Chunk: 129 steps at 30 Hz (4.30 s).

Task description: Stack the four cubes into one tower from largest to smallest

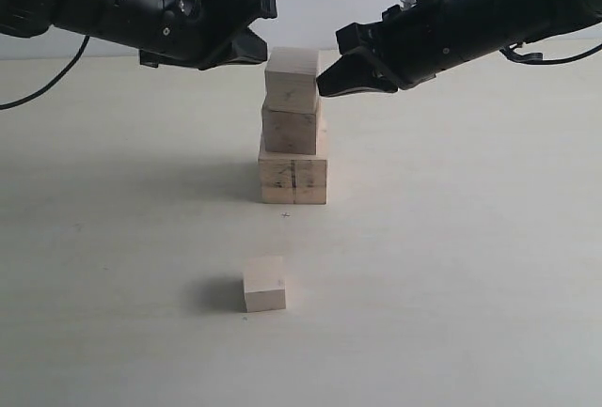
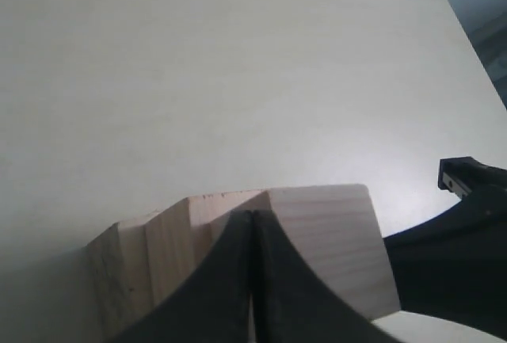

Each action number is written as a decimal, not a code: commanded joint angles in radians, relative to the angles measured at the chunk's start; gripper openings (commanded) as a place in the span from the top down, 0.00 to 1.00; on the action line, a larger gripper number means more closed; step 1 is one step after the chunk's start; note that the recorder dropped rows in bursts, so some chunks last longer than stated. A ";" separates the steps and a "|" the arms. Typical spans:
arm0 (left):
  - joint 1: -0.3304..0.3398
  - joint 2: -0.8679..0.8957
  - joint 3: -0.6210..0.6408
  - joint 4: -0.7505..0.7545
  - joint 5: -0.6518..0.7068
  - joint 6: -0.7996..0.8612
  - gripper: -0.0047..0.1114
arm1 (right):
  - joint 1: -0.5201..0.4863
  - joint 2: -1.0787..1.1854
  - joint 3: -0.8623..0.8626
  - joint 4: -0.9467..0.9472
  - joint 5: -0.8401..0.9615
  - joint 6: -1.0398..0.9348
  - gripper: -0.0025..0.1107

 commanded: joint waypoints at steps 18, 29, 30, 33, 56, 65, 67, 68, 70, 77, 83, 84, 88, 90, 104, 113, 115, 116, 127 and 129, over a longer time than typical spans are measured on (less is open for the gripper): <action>0.001 0.010 -0.005 -0.020 -0.075 0.004 0.96 | 0.002 -0.001 -0.002 0.042 -0.019 -0.036 0.98; -0.130 -0.143 0.019 0.187 -0.006 0.142 0.96 | -0.001 -0.059 -0.002 -0.110 -0.315 0.100 0.98; -0.153 -0.139 0.023 0.194 -0.029 0.144 0.96 | -0.001 -0.059 -0.002 -0.145 -0.352 0.151 0.98; -0.189 -0.111 0.023 0.189 -0.104 0.132 0.96 | -0.001 -0.059 -0.002 -0.246 -0.352 0.232 0.98; -0.187 -0.029 0.030 0.274 -0.074 0.093 0.96 | -0.001 -0.061 -0.002 -0.281 -0.325 0.237 0.98; -0.187 -0.020 0.030 0.272 -0.064 0.093 0.96 | -0.001 -0.061 -0.002 -0.281 -0.310 0.237 0.98; -0.187 -0.021 0.030 0.272 -0.048 0.093 0.96 | -0.001 -0.061 -0.002 -0.281 -0.310 0.237 0.98; -0.187 -0.021 0.030 0.272 -0.036 0.100 0.96 | -0.001 -0.061 -0.002 -0.281 -0.310 0.237 0.98; -0.187 -0.021 0.030 0.292 -0.002 0.101 0.96 | -0.001 -0.061 -0.002 -0.281 -0.310 0.237 0.98; -0.187 -0.021 0.030 0.353 -0.033 0.101 0.96 | -0.001 -0.061 -0.002 -0.281 -0.310 0.237 0.98; -0.187 -0.021 0.030 0.354 -0.093 0.101 0.96 | -0.001 -0.061 -0.002 -0.277 -0.297 0.237 0.98; -0.187 -0.021 0.030 0.354 -0.093 0.101 0.96 | -0.001 -0.061 -0.002 -0.277 -0.295 0.237 0.98; -0.187 -0.021 0.030 0.354 -0.078 0.101 0.96 | -0.001 -0.061 -0.002 -0.277 -0.287 0.237 0.98; -0.187 -0.019 0.030 0.354 -0.078 0.101 0.96 | -0.001 -0.061 -0.002 -0.277 -0.283 0.237 0.98; -0.187 -0.019 0.030 0.354 -0.025 0.097 0.96 | -0.001 -0.061 -0.002 -0.266 -0.183 0.235 0.98; -0.187 -0.019 0.030 0.345 -0.006 0.094 0.96 | -0.001 -0.061 -0.002 -0.270 -0.052 0.237 0.98; -0.187 -0.019 0.030 0.345 -0.003 0.094 0.96 | -0.001 -0.061 -0.002 -0.270 -0.043 0.237 0.98; -0.187 -0.019 0.030 0.345 -0.003 0.094 0.96 | -0.001 -0.061 -0.002 -0.270 -0.044 0.245 0.98; -0.187 -0.019 0.030 0.345 -0.016 0.094 0.96 | -0.001 -0.103 -0.002 -0.276 -0.202 0.443 0.98; -0.187 -0.019 0.030 0.343 -0.036 0.094 0.96 | -0.001 -0.107 -0.002 -0.276 -0.238 0.491 0.98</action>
